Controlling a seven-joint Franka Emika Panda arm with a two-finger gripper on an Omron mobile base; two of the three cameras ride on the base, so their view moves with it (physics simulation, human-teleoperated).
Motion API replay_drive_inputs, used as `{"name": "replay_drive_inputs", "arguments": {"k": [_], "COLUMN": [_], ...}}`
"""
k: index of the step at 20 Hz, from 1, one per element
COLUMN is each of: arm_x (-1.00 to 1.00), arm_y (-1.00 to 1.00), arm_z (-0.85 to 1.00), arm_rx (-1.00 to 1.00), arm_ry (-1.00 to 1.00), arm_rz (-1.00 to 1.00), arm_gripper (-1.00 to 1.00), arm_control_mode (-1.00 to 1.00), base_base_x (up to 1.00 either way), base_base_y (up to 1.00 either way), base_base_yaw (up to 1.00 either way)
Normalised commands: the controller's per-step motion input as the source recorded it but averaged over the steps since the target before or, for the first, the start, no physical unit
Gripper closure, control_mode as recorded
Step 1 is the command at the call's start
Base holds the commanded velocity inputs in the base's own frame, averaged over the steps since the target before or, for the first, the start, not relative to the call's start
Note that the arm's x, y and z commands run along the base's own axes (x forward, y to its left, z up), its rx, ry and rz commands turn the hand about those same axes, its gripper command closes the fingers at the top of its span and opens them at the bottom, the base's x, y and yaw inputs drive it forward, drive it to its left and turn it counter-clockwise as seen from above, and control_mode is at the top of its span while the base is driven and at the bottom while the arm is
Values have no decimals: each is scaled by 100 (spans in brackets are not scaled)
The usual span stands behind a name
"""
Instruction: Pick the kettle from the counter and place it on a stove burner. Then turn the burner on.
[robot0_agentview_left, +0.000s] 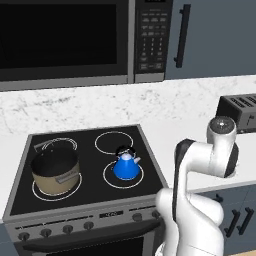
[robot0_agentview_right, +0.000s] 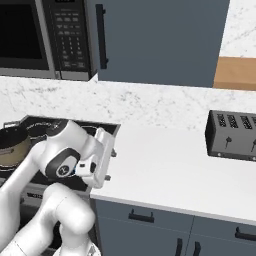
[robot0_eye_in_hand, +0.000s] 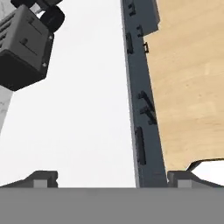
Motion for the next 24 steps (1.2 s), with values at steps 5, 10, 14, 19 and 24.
{"name": "replay_drive_inputs", "arguments": {"k": [5,10,14,19,24], "arm_x": [-57,-58,-75,-87,-72], "arm_y": [100,100,100,100,100], "arm_z": [-93,-100,-100,-100,-100], "arm_rx": [-41,-47,-53,-43,-40], "arm_ry": [0,0,-4,-7,-8], "arm_rz": [23,22,32,47,56], "arm_gripper": [-100,-100,-100,-100,-100], "arm_control_mode": [-100,-100,-100,-100,-100], "base_base_x": [0,0,0,0,0], "base_base_y": [0,0,0,0,0], "base_base_yaw": [0,0,0,0,0]}}
